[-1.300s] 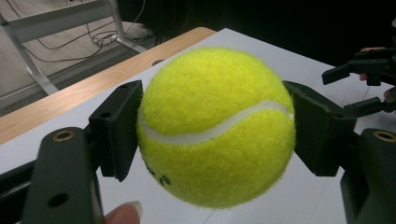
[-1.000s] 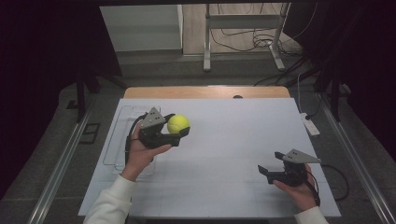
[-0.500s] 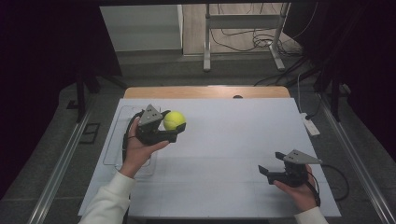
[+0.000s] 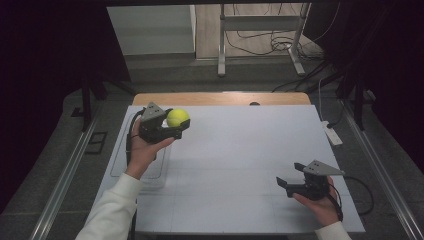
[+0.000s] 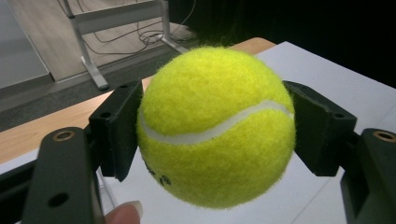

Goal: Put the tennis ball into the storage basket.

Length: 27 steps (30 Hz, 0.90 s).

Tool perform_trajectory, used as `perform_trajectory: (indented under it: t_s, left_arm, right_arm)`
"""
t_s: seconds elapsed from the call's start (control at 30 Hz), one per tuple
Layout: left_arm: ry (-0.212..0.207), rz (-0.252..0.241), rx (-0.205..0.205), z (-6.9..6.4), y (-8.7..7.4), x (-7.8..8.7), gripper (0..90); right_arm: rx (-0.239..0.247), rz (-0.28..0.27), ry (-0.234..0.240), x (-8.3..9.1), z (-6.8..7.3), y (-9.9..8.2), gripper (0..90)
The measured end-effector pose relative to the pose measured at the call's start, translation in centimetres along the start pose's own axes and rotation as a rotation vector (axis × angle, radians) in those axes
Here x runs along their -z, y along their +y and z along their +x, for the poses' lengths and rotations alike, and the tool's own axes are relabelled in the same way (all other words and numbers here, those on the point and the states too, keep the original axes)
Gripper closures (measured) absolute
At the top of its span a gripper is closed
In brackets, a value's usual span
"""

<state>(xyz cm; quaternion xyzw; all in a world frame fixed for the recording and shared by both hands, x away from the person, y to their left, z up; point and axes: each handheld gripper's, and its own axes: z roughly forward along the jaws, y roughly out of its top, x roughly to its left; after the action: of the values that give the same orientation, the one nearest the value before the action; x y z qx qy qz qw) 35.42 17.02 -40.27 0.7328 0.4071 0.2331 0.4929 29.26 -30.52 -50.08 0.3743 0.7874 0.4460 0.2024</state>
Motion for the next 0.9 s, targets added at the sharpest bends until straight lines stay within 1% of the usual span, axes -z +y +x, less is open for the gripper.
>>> perform_trajectory:
  t_s: [0.23, 0.6, 0.9]
  left_arm:
    - [0.029, 0.002, 0.023, 1.2, 0.1, -0.2, 26.5]
    - [0.061, 0.007, 0.044, 2.4, 0.1, -0.7, 26.5]
    - [0.082, 0.009, 0.059, 3.3, 0.1, -0.8, 26.5]
  right_arm:
    - [-0.008, 0.003, -0.002, -0.1, -0.1, -0.1, 11.8]
    - [-0.006, 0.004, -0.001, -0.1, -0.1, -0.1, 11.8]
    - [-0.003, 0.008, -0.003, -0.1, -0.1, -0.1, 11.8]
